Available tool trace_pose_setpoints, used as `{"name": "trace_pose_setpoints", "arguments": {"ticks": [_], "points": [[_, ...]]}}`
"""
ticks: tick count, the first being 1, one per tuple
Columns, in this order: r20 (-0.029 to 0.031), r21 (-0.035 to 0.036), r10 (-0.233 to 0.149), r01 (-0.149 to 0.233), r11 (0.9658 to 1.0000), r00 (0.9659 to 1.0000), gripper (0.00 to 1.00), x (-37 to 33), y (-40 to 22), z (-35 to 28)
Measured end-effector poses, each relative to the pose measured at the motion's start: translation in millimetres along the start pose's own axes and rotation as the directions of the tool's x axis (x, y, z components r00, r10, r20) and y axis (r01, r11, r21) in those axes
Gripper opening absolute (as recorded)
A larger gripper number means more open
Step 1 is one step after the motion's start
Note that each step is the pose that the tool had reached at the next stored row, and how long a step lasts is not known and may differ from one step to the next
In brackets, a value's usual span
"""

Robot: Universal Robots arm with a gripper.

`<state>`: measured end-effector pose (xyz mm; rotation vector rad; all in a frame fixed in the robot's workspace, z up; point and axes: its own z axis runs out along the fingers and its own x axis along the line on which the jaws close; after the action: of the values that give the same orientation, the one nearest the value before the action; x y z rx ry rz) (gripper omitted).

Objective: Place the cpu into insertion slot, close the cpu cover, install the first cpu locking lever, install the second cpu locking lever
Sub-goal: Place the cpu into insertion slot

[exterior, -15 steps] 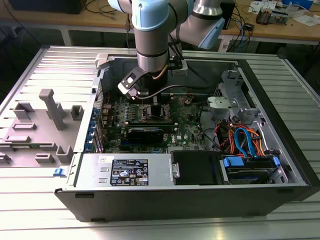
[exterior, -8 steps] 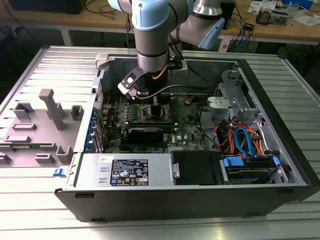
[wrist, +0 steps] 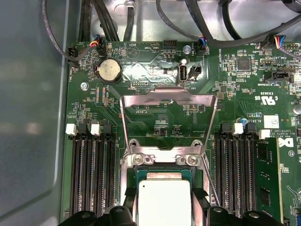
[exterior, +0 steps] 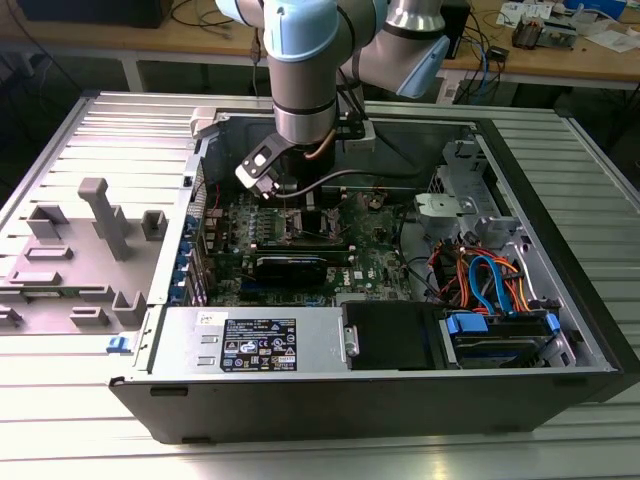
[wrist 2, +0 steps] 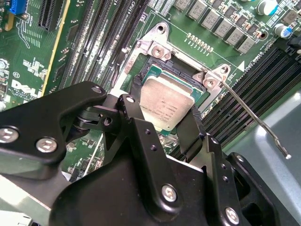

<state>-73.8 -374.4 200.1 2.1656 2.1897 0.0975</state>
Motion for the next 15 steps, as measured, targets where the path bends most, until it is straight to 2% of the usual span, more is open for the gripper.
{"name": "trace_pose_setpoints", "arguments": {"ticks": [6, 11, 15], "points": [[-0.0004, 0.0, -0.002, 0.002, 1.0, 1.0, 0.54, -0.2, -0.7, 0.0], [0.0013, 0.0, 0.018, -0.018, 0.9998, 0.9998, 0.54, -1.2, 0.2, 0.1], [0.0015, 0.0001, 0.019, -0.019, 0.9998, 0.9998, 0.54, -1.4, 0.2, 0.2]]}}
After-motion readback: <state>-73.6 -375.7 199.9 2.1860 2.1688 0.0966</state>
